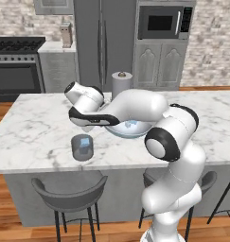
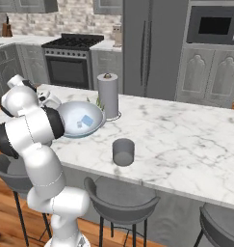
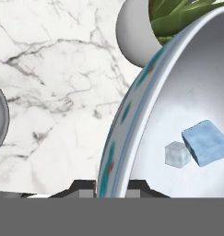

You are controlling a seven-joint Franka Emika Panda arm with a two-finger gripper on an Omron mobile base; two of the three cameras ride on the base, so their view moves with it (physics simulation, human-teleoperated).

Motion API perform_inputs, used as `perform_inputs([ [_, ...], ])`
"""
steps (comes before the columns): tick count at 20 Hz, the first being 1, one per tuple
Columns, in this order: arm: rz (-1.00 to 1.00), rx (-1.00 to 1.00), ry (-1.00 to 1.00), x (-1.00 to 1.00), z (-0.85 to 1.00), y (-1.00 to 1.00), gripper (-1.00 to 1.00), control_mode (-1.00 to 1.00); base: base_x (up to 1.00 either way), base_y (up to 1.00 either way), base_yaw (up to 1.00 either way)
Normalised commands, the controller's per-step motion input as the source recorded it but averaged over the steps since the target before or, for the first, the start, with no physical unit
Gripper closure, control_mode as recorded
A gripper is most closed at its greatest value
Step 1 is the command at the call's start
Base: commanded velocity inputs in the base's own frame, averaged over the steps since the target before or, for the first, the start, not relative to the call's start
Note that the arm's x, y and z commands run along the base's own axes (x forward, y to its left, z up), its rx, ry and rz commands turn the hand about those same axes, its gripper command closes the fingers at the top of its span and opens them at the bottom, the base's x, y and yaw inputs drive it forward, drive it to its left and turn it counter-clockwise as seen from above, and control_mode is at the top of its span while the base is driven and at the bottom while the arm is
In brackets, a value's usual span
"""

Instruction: There are four ice cubes in the ice bowl. Place two ice cubes in each glass of water.

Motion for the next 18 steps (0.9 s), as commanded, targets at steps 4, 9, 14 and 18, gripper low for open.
perform_inputs([
  [4, 0.00, 0.00, 0.01, 0.03, 0.00, 0.00, 1.00, -1.00, 0.00, 0.00, 0.00],
  [9, 0.00, 0.09, 0.01, 0.23, 0.24, -0.01, 1.00, -1.00, 0.00, 0.00, 0.00],
  [14, 0.00, 0.06, 0.00, 0.36, 0.33, -0.01, 1.00, -1.00, 0.00, 0.00, 0.00],
  [18, 0.00, 0.01, 0.01, 0.30, 0.09, -0.04, 1.00, -1.00, 0.00, 0.00, 0.00],
])
